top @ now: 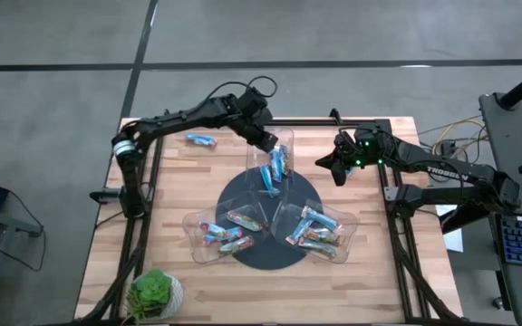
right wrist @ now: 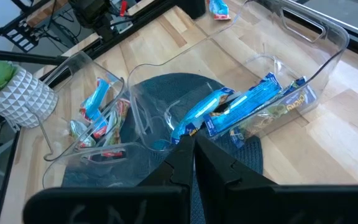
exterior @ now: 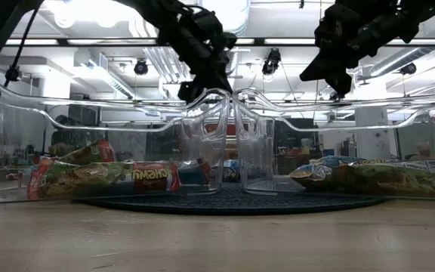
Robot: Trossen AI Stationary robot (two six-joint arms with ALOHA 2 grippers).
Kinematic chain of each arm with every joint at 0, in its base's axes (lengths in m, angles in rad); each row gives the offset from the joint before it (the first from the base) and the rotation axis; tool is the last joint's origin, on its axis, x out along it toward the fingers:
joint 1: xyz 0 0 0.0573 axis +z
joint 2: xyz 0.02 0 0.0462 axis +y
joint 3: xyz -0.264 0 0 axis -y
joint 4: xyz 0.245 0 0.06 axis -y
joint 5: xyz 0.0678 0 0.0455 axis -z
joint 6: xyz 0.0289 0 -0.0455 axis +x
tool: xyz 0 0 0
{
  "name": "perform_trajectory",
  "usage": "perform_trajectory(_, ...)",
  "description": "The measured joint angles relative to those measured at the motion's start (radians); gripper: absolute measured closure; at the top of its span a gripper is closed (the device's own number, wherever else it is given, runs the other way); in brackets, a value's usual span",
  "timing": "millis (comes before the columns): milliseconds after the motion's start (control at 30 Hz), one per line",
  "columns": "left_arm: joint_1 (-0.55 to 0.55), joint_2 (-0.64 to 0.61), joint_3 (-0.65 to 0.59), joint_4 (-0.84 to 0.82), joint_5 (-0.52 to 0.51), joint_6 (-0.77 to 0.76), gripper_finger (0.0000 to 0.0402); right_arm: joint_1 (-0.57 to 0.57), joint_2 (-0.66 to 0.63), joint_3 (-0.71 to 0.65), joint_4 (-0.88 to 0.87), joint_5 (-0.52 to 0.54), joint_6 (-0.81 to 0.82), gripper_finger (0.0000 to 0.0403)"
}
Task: Pick and place Granola Bars by type
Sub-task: Put the orange granola bar into the right transparent bin
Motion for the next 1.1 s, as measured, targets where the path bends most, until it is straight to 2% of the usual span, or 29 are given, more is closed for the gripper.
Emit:
perform_trajectory(167,0.009,-0.054,-0.001,-0.056,-0.095,0.073,0.0401,0.000,0.000,0.000,0.000,0.000,0.011,0.0394)
perform_trajectory(533,0.054,-0.077,-0.004,-0.105,-0.114,0.145,0.0401,0.000,0.000,0.000,0.002,0.003,0.048,0.0394)
perform_trajectory(733,0.076,-0.095,-0.035,-0.119,-0.232,0.139,0.0401,0.000,0.000,0.000,0.001,0.003,0.050,0.0394)
perform_trajectory(933,0.120,-0.142,-0.145,-0.096,-0.235,0.142,0.0401,0.000,0.000,0.000,0.000,0.003,0.051,0.0394)
perform_trajectory(1100,0.163,-0.216,-0.325,0.022,-0.216,0.146,0.0401,0.000,0.000,0.000,0.000,0.003,0.052,0.0394)
